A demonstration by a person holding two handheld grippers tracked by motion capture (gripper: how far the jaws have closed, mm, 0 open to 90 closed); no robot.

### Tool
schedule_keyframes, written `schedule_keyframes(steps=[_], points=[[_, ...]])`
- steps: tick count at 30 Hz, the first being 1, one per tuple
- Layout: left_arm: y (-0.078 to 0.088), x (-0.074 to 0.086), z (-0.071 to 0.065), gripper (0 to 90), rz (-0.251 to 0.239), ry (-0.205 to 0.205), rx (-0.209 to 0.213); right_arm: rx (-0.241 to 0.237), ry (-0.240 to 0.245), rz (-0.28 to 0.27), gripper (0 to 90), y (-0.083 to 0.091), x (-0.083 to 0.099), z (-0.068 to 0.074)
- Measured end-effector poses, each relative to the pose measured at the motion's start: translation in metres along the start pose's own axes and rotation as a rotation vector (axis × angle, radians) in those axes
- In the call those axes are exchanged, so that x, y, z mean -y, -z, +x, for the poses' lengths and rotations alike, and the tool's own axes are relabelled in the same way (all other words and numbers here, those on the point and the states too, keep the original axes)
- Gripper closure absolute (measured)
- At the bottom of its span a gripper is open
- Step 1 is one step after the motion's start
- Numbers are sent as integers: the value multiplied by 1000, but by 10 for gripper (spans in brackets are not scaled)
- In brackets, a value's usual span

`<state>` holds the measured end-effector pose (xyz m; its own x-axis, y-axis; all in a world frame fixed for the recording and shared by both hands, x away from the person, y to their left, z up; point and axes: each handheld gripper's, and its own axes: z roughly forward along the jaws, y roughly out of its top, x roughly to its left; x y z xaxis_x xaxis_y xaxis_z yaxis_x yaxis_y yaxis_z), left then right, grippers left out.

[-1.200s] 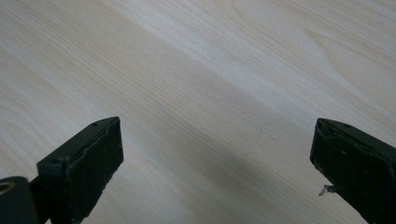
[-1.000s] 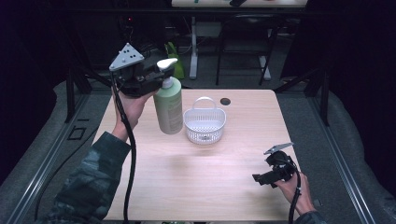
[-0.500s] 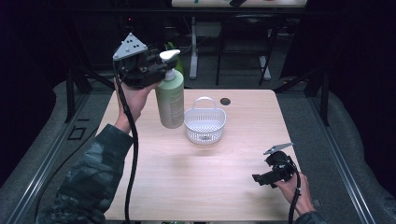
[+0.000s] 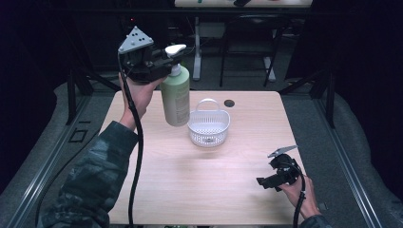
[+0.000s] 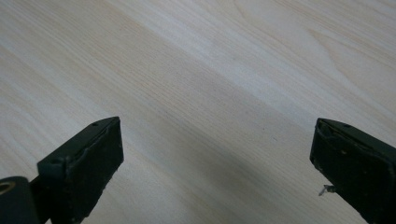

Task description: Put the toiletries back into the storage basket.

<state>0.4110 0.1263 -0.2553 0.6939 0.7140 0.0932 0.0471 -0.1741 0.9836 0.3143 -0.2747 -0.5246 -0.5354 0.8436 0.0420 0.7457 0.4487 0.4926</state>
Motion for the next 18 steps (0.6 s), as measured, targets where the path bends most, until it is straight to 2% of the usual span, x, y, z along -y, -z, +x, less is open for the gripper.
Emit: schedule_keyframes(steps=[7,18], points=[[-8,-3,-1,673,13,-1,5,-1,5,0,22,0,0,-1],[-23,-9,-4,674,4,-3,19,-9,-6,3,22,-1,0,0]])
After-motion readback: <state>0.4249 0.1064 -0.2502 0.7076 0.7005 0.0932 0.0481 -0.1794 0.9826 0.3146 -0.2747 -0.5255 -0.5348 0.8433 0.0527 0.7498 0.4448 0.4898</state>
